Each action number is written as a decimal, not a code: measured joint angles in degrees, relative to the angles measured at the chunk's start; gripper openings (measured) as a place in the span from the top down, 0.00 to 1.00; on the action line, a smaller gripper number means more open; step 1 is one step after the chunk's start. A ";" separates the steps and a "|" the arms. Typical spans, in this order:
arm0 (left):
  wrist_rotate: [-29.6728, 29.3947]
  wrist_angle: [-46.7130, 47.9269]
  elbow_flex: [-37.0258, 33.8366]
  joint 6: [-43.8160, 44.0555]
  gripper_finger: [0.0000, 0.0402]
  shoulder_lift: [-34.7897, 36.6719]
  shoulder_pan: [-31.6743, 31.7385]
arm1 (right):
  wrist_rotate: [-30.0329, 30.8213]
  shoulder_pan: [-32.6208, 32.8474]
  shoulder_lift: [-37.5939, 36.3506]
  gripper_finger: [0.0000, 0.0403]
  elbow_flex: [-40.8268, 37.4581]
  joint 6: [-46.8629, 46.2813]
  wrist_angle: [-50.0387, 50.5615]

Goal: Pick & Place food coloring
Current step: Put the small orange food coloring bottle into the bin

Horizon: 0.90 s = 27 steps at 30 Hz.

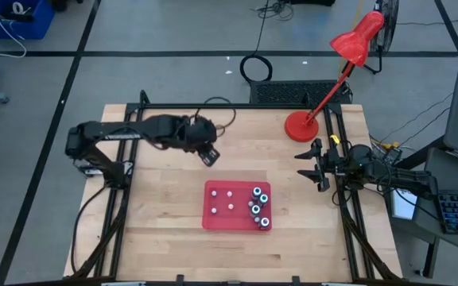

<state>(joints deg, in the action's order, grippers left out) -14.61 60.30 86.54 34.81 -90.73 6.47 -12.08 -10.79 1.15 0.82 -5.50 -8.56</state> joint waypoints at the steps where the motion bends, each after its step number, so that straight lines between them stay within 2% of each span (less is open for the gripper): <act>1: 1.11 -0.06 -0.33 0.23 0.57 -0.58 0.84 | 0.00 0.01 0.00 0.41 0.00 0.00 0.02; 14: 4.55 -0.26 -6.91 0.24 0.57 -11.33 3.05 | 0.00 0.02 0.02 0.41 0.00 0.00 0.22; 27: 4.44 -0.74 -7.37 -0.70 0.57 -19.94 4.33 | 0.00 0.02 0.02 0.41 0.00 -0.01 0.22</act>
<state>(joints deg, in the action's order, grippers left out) -10.18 59.57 79.18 34.10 -110.67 10.80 -12.08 -10.76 1.17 0.82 -5.50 -8.34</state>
